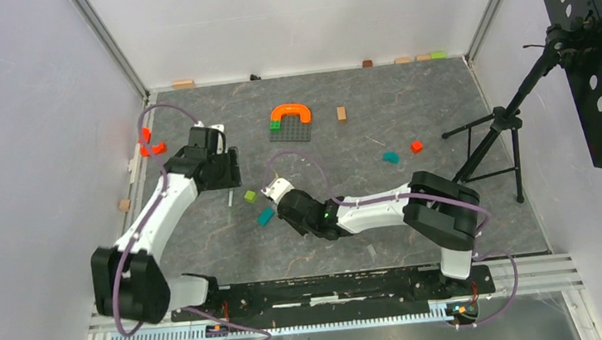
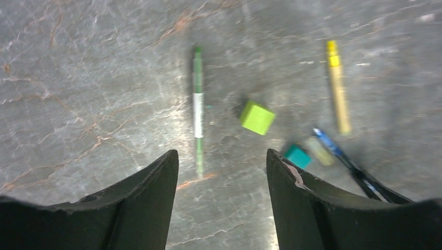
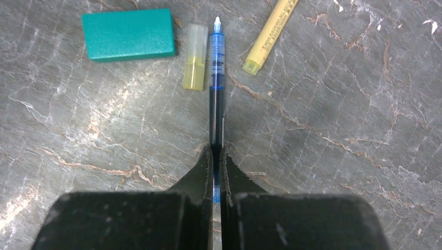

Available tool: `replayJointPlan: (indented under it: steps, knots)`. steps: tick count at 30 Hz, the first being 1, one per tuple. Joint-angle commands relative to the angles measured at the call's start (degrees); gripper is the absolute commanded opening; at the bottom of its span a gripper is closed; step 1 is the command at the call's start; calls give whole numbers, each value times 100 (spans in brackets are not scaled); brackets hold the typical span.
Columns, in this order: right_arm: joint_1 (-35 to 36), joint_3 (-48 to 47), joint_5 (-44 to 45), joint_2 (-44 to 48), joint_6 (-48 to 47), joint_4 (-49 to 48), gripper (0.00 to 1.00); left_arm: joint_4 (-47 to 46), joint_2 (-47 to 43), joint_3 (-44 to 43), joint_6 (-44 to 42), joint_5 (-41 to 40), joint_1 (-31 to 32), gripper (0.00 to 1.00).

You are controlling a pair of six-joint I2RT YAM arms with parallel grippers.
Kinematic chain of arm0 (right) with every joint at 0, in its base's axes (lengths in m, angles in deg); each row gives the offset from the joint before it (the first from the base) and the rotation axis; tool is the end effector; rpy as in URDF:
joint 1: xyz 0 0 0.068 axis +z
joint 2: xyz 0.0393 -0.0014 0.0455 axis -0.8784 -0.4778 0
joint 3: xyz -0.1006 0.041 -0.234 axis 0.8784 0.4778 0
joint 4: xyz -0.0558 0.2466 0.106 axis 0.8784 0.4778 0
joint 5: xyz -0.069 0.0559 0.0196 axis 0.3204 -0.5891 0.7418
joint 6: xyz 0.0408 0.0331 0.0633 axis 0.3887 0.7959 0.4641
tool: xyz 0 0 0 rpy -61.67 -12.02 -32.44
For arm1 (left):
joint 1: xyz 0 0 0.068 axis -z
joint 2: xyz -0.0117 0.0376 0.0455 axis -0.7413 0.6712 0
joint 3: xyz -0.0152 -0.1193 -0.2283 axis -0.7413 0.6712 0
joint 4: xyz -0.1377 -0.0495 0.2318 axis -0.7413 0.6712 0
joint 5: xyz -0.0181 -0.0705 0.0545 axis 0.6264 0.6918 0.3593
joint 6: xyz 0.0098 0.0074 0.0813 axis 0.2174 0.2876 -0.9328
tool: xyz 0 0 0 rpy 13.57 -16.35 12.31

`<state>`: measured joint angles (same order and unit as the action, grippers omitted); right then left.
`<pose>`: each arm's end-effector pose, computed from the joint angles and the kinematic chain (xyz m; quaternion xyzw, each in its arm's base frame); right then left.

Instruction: Insert the pens into the pen caps

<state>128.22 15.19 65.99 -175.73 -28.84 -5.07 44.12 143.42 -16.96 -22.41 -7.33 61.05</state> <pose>0.1801 0.3579 0.0979 -0.3502 0.8525 0.1082 0.3727 0.2937 -0.0618 0.1966 0.0017 0.9638 -0.0109 0.2663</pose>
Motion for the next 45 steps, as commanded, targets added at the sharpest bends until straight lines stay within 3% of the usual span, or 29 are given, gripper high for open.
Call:
replayJointPlan:
  steps: [1, 11, 17, 24, 27, 30, 36, 37, 38, 39, 42, 45]
  knots:
    - [38, 113, 164, 352, -13, 353, 0, -499, -911, 181, 282, 1006, -12, 69]
    - [39, 165, 424, 931, 90, 384, 0, -942, -2001, 549, 1242, 2138, -5, 70]
    - [38, 350, 301, 1122, 106, 237, 1, -1129, -2393, 889, 1657, 1930, -7, 70]
    - [-38, 188, -30, 1197, 171, 644, 49, -637, -2025, 847, 1985, 1258, 168, 67]
    - [-94, -362, -164, 940, 183, 1435, 52, -195, -1786, 603, 2085, 449, 434, 67]
    - [-150, -542, 268, 981, 405, 2009, 53, 11, -1466, 449, 2486, 158, 814, 66]
    - [-623, 458, 1263, 2222, 1126, 2188, 55, -182, -1106, 358, 3934, -620, 2180, 68]
    - [-704, 615, 1420, 2454, 1278, 2242, 55, -580, -1112, 519, 4133, -544, 2337, 75]
    - [-757, 743, 1574, 2638, 1382, 2298, 55, -857, -1078, 647, 4365, -479, 2437, 97]
    - [-802, 893, 1706, 2848, 1504, 2349, 56, -953, -992, 656, 4583, -562, 2601, 99]
    - [-914, 1294, 1976, 3374, 1803, 2469, 56, -932, -564, 457, 4992, -1187, 3089, 99]
    - [-1029, 1538, 2177, 3791, 2065, 2758, 56, -652, 11, 217, 5515, -1290, 3237, 85]
